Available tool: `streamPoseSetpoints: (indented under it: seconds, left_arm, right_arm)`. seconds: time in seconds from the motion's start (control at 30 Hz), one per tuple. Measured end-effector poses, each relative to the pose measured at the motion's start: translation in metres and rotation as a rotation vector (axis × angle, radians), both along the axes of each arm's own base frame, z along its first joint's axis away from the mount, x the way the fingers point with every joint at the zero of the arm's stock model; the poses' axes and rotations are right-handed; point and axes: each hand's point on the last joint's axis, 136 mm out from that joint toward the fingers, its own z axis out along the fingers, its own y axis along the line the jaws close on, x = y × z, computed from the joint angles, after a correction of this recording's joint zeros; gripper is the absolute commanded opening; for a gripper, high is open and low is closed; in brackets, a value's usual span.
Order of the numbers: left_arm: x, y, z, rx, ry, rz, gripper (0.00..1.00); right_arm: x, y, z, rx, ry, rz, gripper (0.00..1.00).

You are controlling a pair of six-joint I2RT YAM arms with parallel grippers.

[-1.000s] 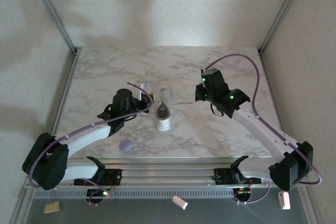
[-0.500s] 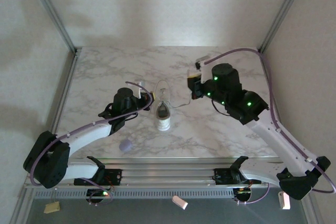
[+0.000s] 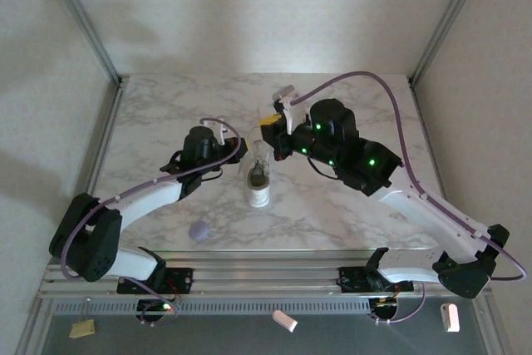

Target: Tie the shoes

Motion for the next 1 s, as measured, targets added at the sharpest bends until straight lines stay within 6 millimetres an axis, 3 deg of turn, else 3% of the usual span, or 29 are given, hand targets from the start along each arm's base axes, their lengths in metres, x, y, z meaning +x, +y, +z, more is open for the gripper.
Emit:
streamPoseSetpoints:
  seconds: [0.13,0.57,0.77,1.0]
  left_arm:
    - [0.009,0.0,-0.007,-0.01,0.051,-0.016,0.0]
    - [0.031,-0.003,-0.022,-0.052,0.186,-0.123,0.0]
    - [0.036,-0.01,-0.025,-0.041,0.217,-0.181,0.0]
    - [0.039,-0.015,-0.028,-0.024,0.237,-0.226,0.0]
  right_arm:
    - [0.0,0.019,0.008,0.034,-0.023,0.053,0.0]
    - [-0.015,0.093,-0.034,-0.062,-0.118,0.208,0.0]
    - [-0.009,0.104,-0.058,-0.104,-0.156,0.218,0.0]
    - [-0.022,0.117,-0.087,-0.176,-0.19,0.353,0.0]
